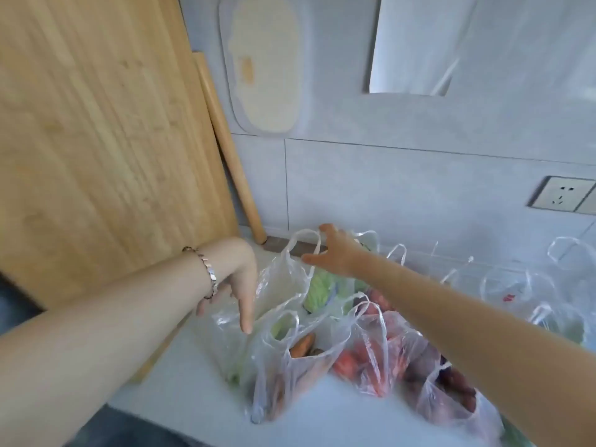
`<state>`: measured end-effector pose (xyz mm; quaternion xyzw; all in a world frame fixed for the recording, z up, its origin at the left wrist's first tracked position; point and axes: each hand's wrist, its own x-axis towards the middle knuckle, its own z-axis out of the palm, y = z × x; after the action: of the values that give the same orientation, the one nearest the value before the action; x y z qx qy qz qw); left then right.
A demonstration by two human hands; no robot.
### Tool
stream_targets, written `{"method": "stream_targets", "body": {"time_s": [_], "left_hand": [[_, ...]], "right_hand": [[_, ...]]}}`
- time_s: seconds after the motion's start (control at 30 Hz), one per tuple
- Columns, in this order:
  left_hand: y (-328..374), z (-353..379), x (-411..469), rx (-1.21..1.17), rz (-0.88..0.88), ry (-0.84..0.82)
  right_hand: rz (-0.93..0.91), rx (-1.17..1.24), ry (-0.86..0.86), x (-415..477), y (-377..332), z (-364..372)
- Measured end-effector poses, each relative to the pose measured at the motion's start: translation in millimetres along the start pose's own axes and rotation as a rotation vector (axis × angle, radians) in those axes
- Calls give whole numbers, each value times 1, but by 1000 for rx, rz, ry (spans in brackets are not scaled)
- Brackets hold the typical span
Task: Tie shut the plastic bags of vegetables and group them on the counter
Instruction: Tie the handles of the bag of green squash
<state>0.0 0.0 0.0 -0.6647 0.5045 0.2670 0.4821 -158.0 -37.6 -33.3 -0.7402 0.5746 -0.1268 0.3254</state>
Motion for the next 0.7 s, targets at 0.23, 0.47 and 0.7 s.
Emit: {"method": "stream_targets", "body": {"time_s": [0.23, 0.47, 0.7], "left_hand": [[-24, 4, 74, 154, 221, 113], [-74, -47, 127, -479, 506, 945], [-75, -47, 179, -1853, 570, 319]], "right_hand": [[89, -68, 55, 50, -15, 37], [192, 16, 156, 77, -34, 25], [190, 202, 60, 71, -57, 35]]}}
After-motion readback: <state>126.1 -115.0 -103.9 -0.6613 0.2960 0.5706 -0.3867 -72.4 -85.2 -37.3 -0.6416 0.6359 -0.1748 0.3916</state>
